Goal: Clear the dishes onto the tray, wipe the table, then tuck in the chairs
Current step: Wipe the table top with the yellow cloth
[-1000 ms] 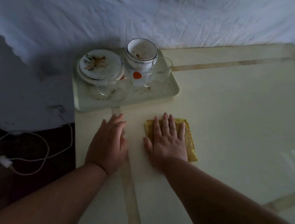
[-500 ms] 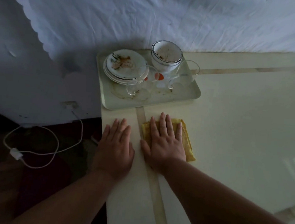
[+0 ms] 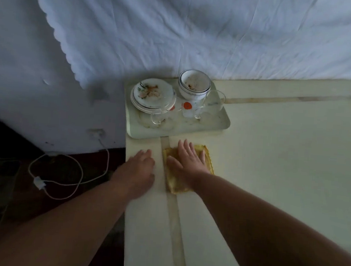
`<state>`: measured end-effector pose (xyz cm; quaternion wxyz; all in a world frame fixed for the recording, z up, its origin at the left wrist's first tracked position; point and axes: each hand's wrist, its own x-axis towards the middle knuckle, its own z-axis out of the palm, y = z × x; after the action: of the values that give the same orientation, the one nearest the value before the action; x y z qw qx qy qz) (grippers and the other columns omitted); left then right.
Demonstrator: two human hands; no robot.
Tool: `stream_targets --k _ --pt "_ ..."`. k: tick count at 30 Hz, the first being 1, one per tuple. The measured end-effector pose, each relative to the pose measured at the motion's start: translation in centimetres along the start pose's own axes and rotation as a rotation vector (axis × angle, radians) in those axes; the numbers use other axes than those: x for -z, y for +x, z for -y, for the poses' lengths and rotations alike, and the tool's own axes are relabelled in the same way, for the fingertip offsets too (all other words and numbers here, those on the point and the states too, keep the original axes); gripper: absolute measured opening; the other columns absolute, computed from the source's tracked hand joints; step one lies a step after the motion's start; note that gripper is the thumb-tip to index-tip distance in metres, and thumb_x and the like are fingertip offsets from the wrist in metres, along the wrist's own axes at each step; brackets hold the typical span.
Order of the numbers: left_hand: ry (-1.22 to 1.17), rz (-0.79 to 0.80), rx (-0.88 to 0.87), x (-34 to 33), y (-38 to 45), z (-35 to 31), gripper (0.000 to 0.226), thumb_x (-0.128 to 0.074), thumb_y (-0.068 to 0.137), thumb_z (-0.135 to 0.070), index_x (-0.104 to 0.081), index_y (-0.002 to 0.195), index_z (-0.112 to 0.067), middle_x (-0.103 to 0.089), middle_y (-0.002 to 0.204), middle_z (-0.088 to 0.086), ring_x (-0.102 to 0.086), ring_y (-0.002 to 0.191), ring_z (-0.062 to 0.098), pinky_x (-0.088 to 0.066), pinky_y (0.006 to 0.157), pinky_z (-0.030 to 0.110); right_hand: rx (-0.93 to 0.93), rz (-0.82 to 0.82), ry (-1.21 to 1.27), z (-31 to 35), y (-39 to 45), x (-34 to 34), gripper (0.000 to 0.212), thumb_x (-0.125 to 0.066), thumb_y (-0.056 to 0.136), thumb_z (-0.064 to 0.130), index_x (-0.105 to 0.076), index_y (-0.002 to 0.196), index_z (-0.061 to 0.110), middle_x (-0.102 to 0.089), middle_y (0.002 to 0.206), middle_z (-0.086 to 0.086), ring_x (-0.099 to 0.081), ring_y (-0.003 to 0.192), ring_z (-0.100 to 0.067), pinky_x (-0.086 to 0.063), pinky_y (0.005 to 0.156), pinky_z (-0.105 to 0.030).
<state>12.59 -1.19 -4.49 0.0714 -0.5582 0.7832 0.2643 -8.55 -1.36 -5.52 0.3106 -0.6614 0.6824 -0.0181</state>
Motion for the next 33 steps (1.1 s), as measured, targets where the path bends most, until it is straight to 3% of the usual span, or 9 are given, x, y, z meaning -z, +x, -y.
stream_targets --k 4,8,10,13,18,22,25,30,33 --pt "-0.244 -0.062 0.083 3.3 -4.4 -2.1 0.045 -0.054 0.107 -0.035 -0.057 0.151 -0.023 -0.054 0.161 -0.001 -0.052 0.146 0.023 -0.045 0.115 0.038 -0.009 -0.139 0.306 0.0 -5.9 1.9 0.085 -0.045 0.110 0.062 -0.010 0.176 0.020 -0.011 0.183 0.003 -0.005 0.169 -0.016 -0.007 0.135 -0.036" --pt "-0.615 -0.229 0.213 4.3 -10.7 -4.4 0.046 -0.061 0.107 -0.038 -0.059 0.150 -0.024 -0.055 0.158 -0.006 -0.049 0.146 0.011 -0.039 0.113 0.030 -0.199 -0.246 0.889 -0.3 -12.7 2.8 0.080 -0.057 0.100 0.070 -0.049 0.164 0.023 -0.053 0.166 0.002 -0.046 0.156 -0.020 -0.033 0.132 -0.044" --pt "-0.805 -0.275 0.278 4.5 -13.6 -5.0 0.044 -0.064 0.105 -0.044 -0.062 0.146 -0.028 -0.060 0.150 -0.008 -0.052 0.141 0.011 -0.043 0.112 0.034 -0.261 -0.294 1.030 -0.7 -15.2 3.7 0.047 -0.059 0.105 0.060 -0.072 0.136 0.028 -0.075 0.135 0.005 -0.066 0.131 -0.017 -0.049 0.119 -0.049" --pt "-0.984 -0.359 0.354 5.5 -16.5 -5.6 0.039 -0.071 0.098 -0.052 -0.070 0.130 -0.029 -0.074 0.130 -0.008 -0.066 0.127 0.015 -0.050 0.109 0.043 -0.327 -0.301 1.073 -1.3 -18.1 6.7 0.024 -0.058 0.112 0.042 -0.076 0.107 0.028 -0.079 0.111 0.006 -0.070 0.114 -0.015 -0.055 0.108 -0.052" --pt "-1.069 -0.431 0.307 9.6 -18.2 -5.9 0.030 -0.078 0.094 -0.050 -0.072 0.115 -0.030 -0.076 0.111 -0.013 -0.067 0.109 0.004 -0.049 0.109 0.046 -0.348 -0.421 1.156 -1.1 -20.3 12.9 0.028 -0.059 0.112 0.038 -0.077 0.110 0.017 -0.080 0.115 -0.002 -0.075 0.111 -0.022 -0.056 0.086 -0.042" --pt "-1.081 -0.416 0.189 10.7 -18.2 -5.0 0.024 -0.078 0.099 -0.022 -0.072 0.119 -0.011 -0.075 0.117 0.001 -0.066 0.120 0.020 -0.048 0.106 0.033 -0.408 -0.491 1.178 0.6 -24.4 14.2 0.026 -0.057 0.113 0.036 -0.076 0.112 0.019 -0.081 0.112 0.001 -0.076 0.107 -0.019 -0.056 0.084 -0.038" --pt "-1.085 -0.371 0.051 11.1 -17.9 -5.7 0.016 -0.072 0.101 -0.011 -0.072 0.116 -0.011 -0.075 0.118 0.016 -0.065 0.129 0.031 -0.057 0.086 0.015 -0.456 -0.586 1.219 2.1 -28.2 12.7 0.026 -0.058 0.112 0.035 -0.077 0.109 0.018 -0.082 0.111 -0.001 -0.077 0.105 -0.020 -0.057 0.086 -0.038" --pt "-0.984 -0.207 -0.111 11.6 -18.0 -6.3 0.040 -0.080 0.065 -0.066 -0.078 0.101 -0.048 -0.080 0.114 -0.004 -0.071 0.118 0.024 -0.051 0.112 0.054 -0.667 -0.812 1.416 4.2 -35.6 6.5 0.031 -0.056 0.113 0.037 -0.075 0.112 0.013 -0.081 0.114 -0.007 -0.076 0.105 -0.025 -0.055 0.084 -0.039" --pt "-0.957 -0.113 -0.222 11.9 -19.8 -8.5 0.046 -0.088 0.079 -0.059 -0.074 0.105 -0.024 -0.075 0.103 0.018 -0.071 0.103 0.023 -0.056 0.096 0.029 -0.737 -0.935 1.519 5.3 -40.0 2.6 0.033 -0.058 0.112 0.037 -0.076 0.111 0.010 -0.082 0.114 -0.012 -0.076 0.099 -0.026 -0.055 0.084 -0.041"
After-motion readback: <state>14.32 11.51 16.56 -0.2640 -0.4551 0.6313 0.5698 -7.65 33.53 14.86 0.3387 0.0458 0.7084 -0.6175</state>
